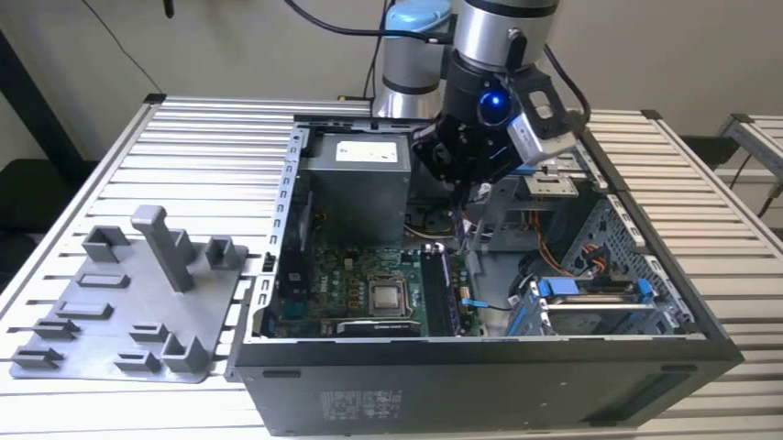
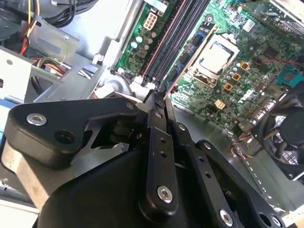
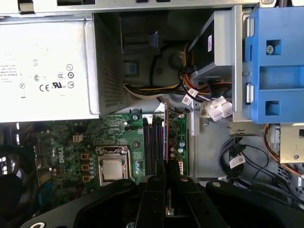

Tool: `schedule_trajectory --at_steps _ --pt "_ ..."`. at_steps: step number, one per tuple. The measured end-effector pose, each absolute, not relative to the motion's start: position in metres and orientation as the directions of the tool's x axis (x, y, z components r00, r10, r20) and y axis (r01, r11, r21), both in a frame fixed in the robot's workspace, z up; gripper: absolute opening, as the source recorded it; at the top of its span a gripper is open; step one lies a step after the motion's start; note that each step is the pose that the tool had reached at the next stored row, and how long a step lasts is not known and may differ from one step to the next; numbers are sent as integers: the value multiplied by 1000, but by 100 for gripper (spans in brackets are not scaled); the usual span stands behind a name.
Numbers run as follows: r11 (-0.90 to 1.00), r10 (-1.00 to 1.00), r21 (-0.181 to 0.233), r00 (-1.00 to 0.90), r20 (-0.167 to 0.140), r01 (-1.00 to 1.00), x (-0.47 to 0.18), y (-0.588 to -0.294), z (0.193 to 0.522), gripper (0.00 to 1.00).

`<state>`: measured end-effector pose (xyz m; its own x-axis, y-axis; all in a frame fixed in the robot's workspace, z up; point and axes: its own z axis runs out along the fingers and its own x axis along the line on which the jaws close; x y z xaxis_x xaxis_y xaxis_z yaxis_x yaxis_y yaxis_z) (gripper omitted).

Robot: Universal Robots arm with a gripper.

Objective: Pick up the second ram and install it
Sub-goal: 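Insert the second ram into the second slot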

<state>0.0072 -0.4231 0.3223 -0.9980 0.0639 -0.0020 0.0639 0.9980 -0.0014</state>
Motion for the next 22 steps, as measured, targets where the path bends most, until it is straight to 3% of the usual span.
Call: schedule_trajectory --at_steps 22 --pt "998 64 -1 -998 -2 64 7 -423 313 14"
